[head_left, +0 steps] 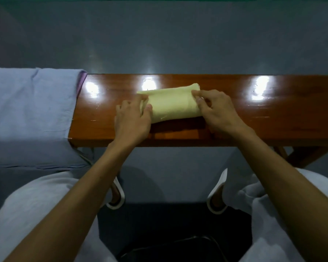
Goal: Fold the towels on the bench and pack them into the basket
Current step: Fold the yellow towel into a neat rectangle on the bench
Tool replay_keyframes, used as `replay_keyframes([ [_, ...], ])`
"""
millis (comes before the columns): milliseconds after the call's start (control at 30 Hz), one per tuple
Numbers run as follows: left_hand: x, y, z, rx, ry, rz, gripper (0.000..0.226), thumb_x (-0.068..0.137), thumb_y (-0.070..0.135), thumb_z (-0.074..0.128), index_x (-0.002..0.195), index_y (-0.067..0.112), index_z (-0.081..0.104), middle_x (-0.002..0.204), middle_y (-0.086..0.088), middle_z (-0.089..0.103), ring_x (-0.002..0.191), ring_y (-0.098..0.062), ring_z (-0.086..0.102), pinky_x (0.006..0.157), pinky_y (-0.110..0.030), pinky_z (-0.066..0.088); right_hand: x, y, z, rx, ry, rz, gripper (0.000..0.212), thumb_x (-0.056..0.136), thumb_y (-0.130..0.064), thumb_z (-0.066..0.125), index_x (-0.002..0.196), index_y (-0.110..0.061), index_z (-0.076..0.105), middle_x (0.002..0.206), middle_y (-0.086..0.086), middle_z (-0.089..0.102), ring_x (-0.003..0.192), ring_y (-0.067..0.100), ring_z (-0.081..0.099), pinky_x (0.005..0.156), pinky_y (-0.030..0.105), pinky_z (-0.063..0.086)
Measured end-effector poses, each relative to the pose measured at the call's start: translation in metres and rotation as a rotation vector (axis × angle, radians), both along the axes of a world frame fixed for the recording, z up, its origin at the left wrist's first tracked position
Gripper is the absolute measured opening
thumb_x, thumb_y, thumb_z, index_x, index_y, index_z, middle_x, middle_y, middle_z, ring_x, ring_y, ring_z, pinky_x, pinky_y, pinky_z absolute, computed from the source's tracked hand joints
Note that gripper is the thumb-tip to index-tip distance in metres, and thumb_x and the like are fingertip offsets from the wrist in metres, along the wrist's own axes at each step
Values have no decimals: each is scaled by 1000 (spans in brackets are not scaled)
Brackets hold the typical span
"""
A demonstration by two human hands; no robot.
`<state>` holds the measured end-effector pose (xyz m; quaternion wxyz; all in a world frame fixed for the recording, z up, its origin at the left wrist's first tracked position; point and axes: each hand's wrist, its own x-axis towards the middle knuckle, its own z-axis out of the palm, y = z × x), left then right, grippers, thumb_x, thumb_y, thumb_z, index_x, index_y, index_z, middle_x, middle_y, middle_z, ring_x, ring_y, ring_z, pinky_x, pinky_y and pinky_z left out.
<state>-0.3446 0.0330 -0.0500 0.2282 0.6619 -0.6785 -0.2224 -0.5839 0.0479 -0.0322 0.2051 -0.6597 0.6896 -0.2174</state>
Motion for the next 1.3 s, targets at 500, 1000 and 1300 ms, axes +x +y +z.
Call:
replay_keyframes([
  [500, -17, -3, 7, -7, -64, -27, 29, 101, 27, 58, 129, 29, 55, 132, -14, 49, 120, -31, 44, 97, -38, 38, 10, -6, -1, 131, 50, 18, 39, 101, -37, 56, 138, -34, 43, 125, 6, 53, 110, 26, 50, 90, 43, 48],
  [1000, -45, 1, 1, -62, 353, -72, 25, 97, 13, 59, 117, 26, 67, 130, -1, 56, 118, -16, 52, 92, -33, 49, -31, 16, -2, -18, -227, -58, 35, 96, -11, 62, 130, -20, 57, 143, 2, 53, 131, 22, 50, 109, 40, 45],
  [1300, -96, 16, 17, -97, 513, -159, 26, 92, 10, 60, 115, 21, 69, 111, 14, 63, 103, -6, 61, 97, -40, 55, -89, 47, 21, -120, -262, -119, 34, 94, -11, 64, 127, -18, 62, 121, -4, 57, 114, 21, 59, 100, 45, 52],
])
